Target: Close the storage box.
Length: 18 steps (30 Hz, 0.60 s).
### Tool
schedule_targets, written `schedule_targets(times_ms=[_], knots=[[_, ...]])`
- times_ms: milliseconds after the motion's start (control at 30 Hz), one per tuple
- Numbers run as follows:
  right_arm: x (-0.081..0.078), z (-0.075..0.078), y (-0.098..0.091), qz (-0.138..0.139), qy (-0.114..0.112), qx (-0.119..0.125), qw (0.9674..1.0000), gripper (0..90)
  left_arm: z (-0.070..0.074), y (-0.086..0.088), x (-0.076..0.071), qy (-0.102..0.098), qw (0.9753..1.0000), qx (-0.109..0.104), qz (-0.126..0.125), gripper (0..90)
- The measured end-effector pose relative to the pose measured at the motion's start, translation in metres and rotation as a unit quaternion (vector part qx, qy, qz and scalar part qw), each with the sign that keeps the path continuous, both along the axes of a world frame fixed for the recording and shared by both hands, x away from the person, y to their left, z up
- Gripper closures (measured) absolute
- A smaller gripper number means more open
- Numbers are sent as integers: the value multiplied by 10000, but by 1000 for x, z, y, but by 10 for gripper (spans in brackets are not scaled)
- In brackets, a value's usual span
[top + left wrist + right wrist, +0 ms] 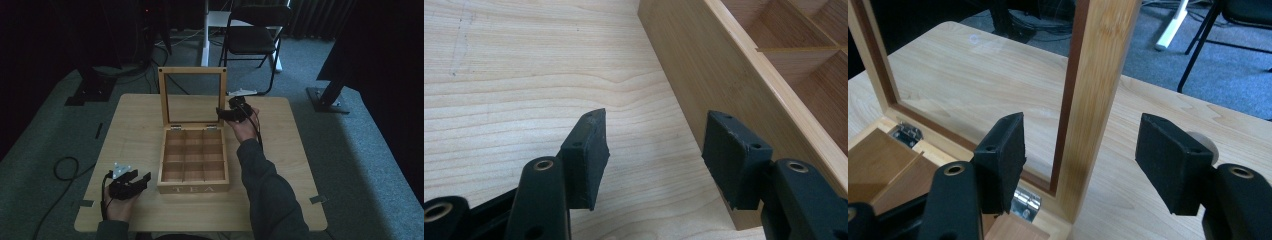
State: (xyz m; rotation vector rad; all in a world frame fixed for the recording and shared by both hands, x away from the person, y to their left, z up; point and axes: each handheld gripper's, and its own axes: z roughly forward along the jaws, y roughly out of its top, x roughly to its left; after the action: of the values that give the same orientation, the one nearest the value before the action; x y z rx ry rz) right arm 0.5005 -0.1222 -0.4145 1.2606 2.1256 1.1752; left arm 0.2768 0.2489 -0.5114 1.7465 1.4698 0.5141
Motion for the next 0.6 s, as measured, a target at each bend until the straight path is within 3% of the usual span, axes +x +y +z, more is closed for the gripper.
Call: schedule_targets(times_ms=[133,600], knots=[[7,6,4,61,-69,58,9999,379,0,0,0,-3,10000,-3,-9,439],[27,9,16,-42,126,77,9999,392,0,1,0,4,10000,5,6,440]])
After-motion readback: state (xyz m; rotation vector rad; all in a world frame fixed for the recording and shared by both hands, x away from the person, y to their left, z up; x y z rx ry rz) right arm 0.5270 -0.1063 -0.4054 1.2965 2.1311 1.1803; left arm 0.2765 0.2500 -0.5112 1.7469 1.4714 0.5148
